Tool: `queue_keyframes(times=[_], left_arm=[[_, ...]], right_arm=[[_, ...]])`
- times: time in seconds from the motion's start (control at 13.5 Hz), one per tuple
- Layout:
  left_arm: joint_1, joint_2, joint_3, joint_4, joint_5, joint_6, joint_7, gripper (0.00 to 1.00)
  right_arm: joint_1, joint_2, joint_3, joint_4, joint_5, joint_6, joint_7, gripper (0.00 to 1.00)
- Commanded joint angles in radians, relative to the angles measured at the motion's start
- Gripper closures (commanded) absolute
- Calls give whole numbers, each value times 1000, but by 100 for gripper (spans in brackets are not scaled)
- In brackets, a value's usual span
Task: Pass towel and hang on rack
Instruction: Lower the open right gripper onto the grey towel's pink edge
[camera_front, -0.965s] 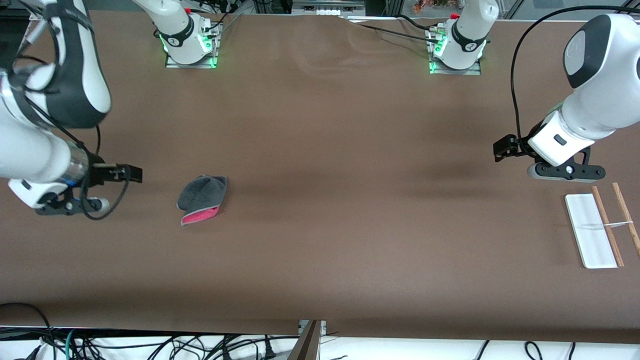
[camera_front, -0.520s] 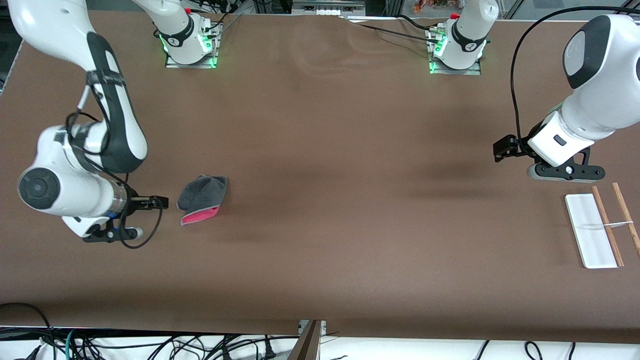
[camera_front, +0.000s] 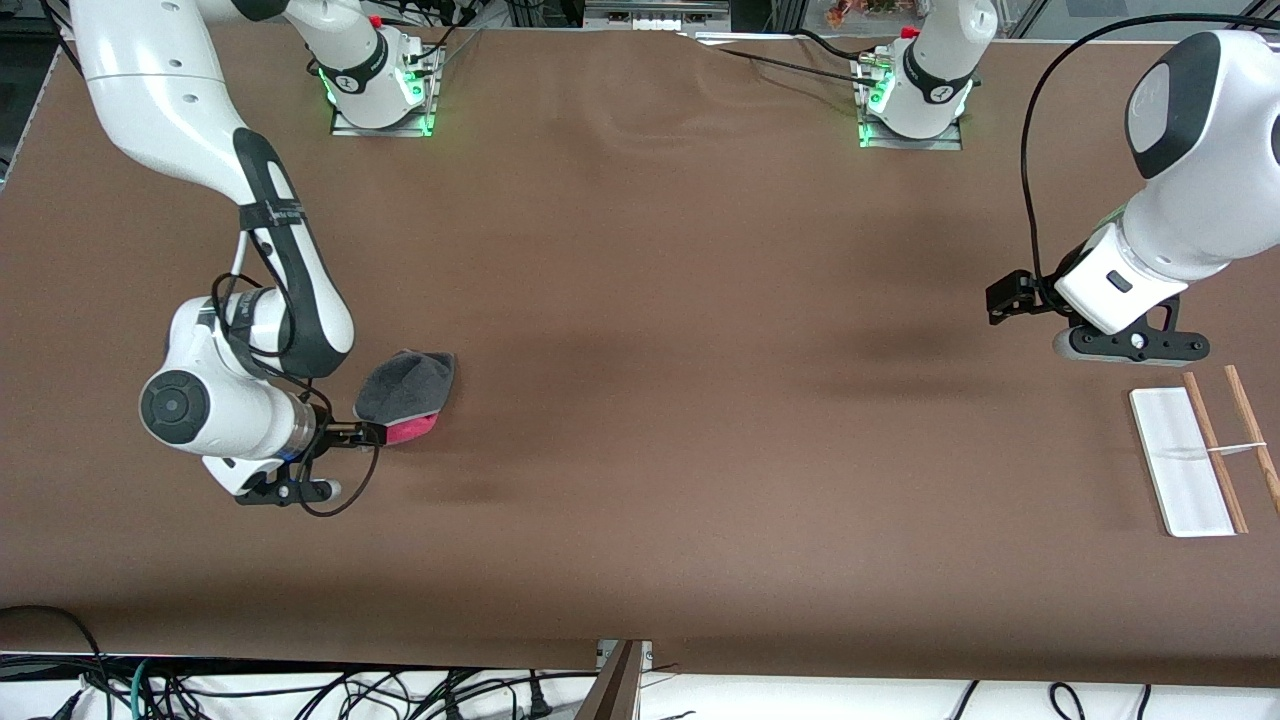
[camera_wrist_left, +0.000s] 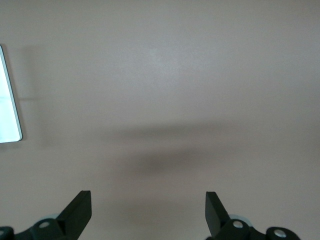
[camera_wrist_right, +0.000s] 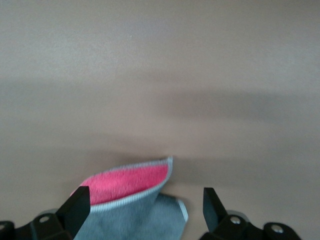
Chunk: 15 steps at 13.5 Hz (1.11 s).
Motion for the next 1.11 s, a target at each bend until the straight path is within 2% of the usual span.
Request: queue_keyframes(times=[0.0,0.89,1.04], left_arm=[[6,10,-4,28,22,-22,17,0],[6,8,-4,28,22,-22,17,0],[6,10,-4,28,22,-22,17,0]], right_arm=[[-5,50,-1,14,8,64,7,0],[-7,85,-5,-21,4,66,1,2],[-7,85,-5,-19,4,54,1,22]])
